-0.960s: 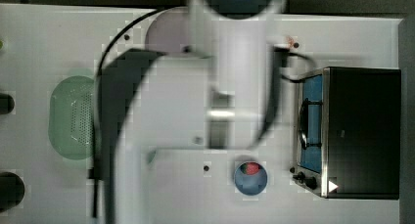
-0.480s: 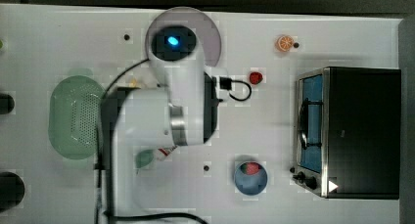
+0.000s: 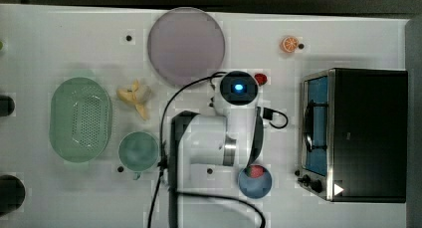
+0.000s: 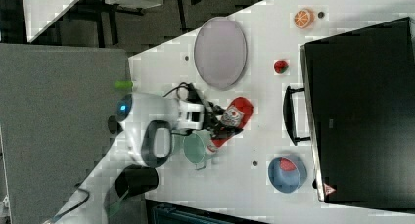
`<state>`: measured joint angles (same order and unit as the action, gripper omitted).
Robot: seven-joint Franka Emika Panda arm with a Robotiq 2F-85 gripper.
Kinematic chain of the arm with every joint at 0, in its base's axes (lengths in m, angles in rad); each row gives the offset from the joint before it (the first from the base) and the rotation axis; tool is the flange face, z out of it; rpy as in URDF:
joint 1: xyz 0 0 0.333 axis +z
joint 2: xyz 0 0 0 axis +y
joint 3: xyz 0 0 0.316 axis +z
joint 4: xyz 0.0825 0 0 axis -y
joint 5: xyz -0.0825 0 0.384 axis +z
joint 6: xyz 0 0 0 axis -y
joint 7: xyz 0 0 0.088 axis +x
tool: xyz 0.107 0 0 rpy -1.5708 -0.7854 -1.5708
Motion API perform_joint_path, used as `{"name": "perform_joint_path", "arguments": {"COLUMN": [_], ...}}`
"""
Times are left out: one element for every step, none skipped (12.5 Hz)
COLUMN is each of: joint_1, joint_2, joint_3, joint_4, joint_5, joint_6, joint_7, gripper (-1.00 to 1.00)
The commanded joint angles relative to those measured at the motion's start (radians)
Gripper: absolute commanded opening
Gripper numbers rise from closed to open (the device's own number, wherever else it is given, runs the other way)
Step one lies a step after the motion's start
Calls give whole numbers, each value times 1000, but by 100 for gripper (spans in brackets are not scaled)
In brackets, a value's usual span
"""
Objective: Pick Ketchup from oven and place it on table.
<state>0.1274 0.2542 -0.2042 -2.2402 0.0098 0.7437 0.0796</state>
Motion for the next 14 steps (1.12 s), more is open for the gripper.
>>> {"name": "perform_joint_path", "arguments": {"joint_1": [29, 29, 30, 31, 31, 31, 31, 31, 31, 31, 31, 31, 32, 32], "joint_2": [53, 75, 87, 86, 70, 40, -3, -54, -109, -164, -214, -255, -289, -315], "joint_3": [24, 25, 25, 26, 26, 26, 25, 25, 24, 25, 26, 28, 33, 37], "joint_4": [-21, -20, -19, -18, -15, -10, -1, 16, 41, 74, 111, 157, 215, 278], "joint_5": [-6, -6, -6, -6, -6, -6, -6, -6, -6, -8, -8, -8, -8, -12], "joint_6": [80, 103, 127, 130, 129, 123, 113, 94, 60, 8, -62, -137, -209, -286], "joint_7": [6, 6, 6, 7, 15, 28, 43, 63, 71, 71, 72, 74, 84, 84], "gripper": [74, 96, 100, 100, 100, 100, 100, 100, 100, 100, 100, 100, 100, 100]}}
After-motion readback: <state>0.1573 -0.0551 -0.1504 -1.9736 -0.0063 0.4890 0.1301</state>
